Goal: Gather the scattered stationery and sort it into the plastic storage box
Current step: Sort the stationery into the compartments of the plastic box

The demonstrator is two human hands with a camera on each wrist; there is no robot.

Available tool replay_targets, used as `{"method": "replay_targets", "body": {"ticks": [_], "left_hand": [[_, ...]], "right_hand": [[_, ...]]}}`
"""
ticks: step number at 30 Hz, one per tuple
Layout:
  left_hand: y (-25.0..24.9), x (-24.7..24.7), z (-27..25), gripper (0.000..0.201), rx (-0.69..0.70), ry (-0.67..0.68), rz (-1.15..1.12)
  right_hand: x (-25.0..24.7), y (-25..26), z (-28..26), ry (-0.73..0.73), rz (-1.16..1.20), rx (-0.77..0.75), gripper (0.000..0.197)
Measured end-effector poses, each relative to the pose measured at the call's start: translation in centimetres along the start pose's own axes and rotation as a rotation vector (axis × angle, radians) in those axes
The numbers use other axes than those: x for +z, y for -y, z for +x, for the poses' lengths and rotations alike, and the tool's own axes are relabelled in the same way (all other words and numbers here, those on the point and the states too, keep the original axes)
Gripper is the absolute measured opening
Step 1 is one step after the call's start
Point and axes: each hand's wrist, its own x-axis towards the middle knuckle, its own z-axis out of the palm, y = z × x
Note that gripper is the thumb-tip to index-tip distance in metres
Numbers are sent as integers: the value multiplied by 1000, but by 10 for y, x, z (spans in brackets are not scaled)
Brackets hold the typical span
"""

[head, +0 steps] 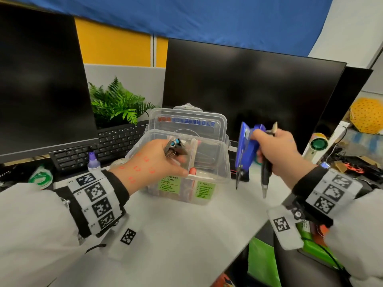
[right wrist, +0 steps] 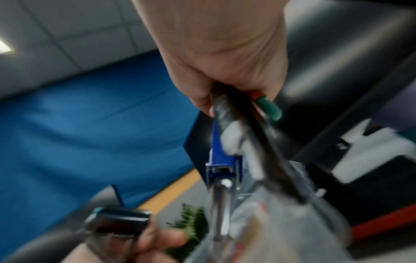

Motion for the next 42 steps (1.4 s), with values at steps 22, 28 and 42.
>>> {"method": "replay_targets", "body": {"ticks": [22,28,42], "left_hand": [[-24,37,29,33,-47,-38,-130],[-25,25,18,42,48,77,237],[1,23,17,22,60,111,270]], "right_hand": [[51,34,-20,430,-339,-134,42],[73,32,-2,474,-713,-28,24],[110,34,12,571,-1111,-55,35]]}}
